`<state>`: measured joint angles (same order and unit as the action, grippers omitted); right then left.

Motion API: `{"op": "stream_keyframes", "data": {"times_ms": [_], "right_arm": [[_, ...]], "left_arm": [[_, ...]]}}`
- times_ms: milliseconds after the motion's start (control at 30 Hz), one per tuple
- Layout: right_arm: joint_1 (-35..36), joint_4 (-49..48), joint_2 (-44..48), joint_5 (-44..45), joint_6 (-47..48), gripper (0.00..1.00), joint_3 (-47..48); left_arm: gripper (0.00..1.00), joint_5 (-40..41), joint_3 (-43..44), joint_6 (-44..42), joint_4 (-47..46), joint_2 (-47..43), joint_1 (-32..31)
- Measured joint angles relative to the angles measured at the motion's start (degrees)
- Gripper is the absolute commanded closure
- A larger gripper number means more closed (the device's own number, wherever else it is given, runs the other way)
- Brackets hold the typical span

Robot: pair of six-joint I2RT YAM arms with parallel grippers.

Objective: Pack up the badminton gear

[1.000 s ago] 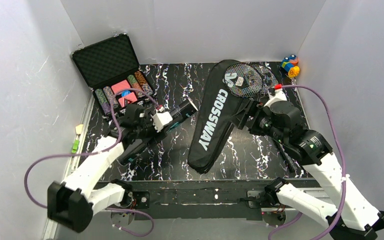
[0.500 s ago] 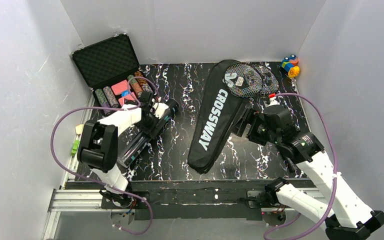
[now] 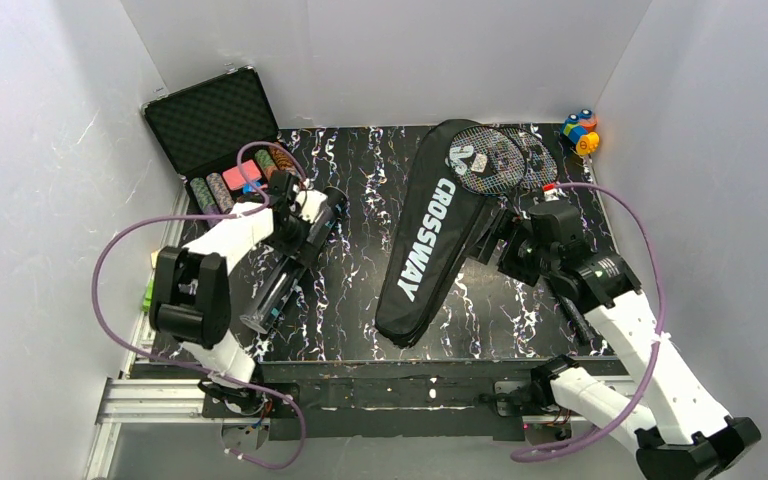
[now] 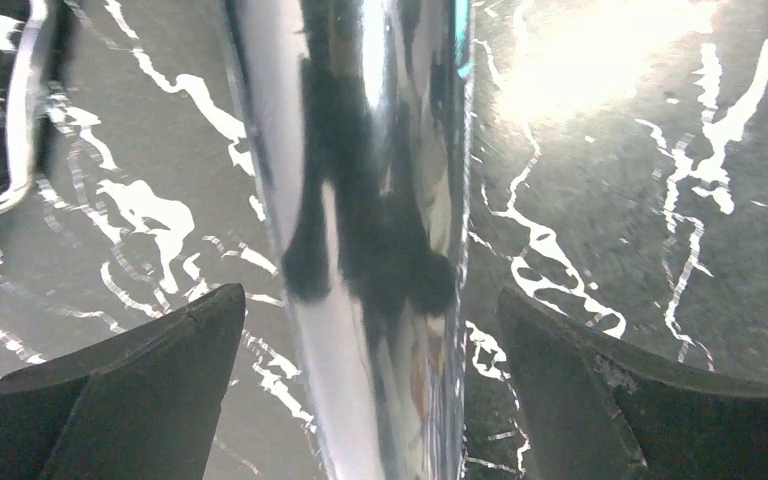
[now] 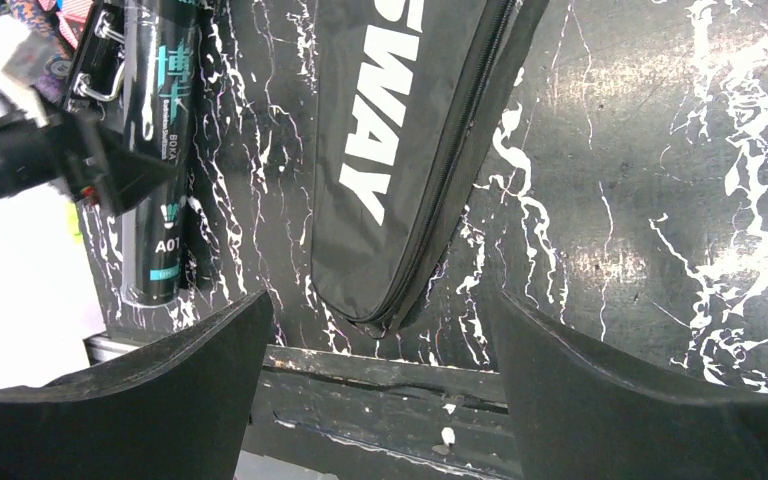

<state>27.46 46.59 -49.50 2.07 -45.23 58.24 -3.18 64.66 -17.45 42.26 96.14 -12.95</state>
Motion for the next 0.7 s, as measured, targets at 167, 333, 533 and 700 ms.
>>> {"op": "stream_keyframes", "data": {"times_ms": [167, 333, 533, 700], "right_arm": [[-4.9, -0.28, -2.25, -3.56, 1.25, 0.11, -0.02], [-8.85, -1.99, -3.85, -7.56, 2.19, 0.11, -0.79], [-9.86, -3.85, -7.91, -10.34, 2.6, 0.1, -2.51], [-10.23, -5.11, -9.81, -11.26, 2.6, 0.1, -4.44]], "left_arm": [[0.02, -1.51, 0.11, -0.76, 1.03, -13.05, 0.0], [0.02, -2.45, -0.26, -1.97, -0.39, -29.0, 0.09], [0.02, -7.13, -0.02, -3.74, 4.39, -27.8, 0.09], [0.02, -11.56, 2.54, 1.97, 6.4, -26.8, -1.64]]}}
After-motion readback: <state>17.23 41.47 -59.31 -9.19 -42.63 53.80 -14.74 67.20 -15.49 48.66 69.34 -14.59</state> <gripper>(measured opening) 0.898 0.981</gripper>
